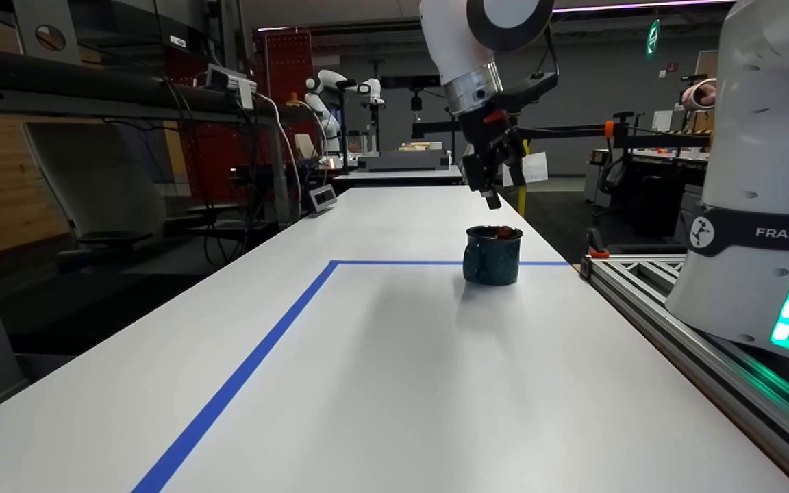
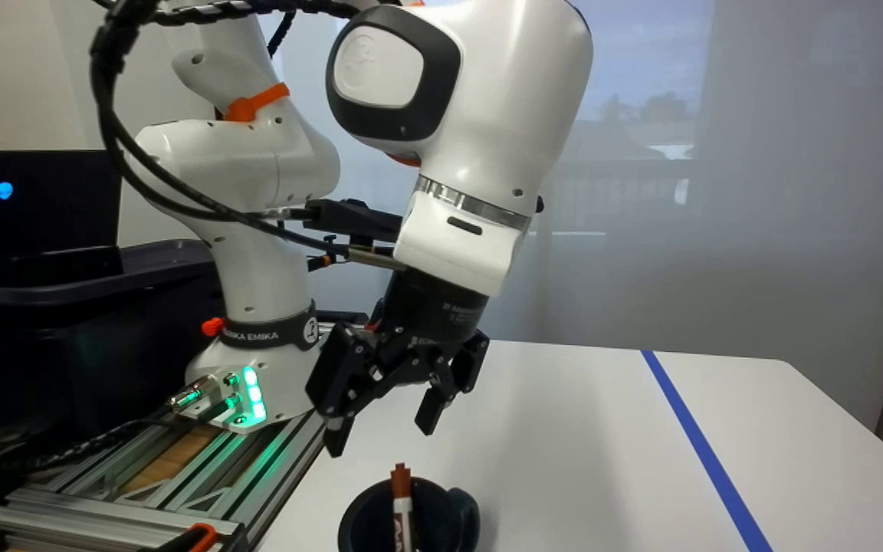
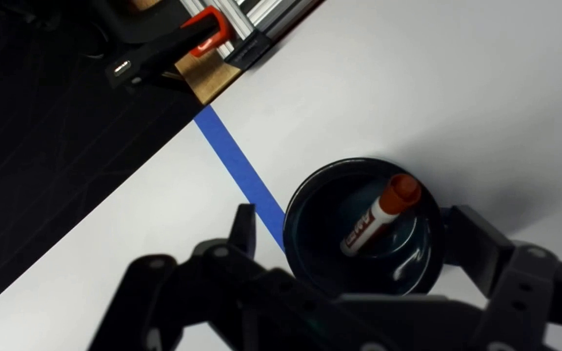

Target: Remove the red marker from the dark green mug.

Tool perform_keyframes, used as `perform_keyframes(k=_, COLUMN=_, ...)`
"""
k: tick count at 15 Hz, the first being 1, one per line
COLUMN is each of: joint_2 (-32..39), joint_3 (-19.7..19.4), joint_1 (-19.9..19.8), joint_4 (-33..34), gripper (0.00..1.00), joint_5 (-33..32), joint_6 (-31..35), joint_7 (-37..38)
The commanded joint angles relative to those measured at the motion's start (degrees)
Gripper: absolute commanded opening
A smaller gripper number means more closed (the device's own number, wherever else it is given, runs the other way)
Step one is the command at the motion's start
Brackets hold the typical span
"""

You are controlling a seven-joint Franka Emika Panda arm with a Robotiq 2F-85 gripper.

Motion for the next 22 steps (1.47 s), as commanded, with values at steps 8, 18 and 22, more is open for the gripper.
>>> perform_keyframes(k=8, joint_2=4.11, joint_3=-7.57, joint_1=0.01, joint_4=0.04, gripper=1.0, joint_5=15.0, joint_6=5.58, joint_7=-8.24)
perform_keyframes(k=18, joint_2=6.89, joint_3=-11.11, joint_1=0.08, joint_4=0.03, gripper=1.0, joint_5=23.59, joint_6=8.62, joint_7=-14.27)
perform_keyframes(k=22, joint_2=7.83, joint_3=-11.47, joint_1=0.49, joint_4=0.03, gripper=0.74, joint_5=28.55, joint_6=9.79, joint_7=-16.42)
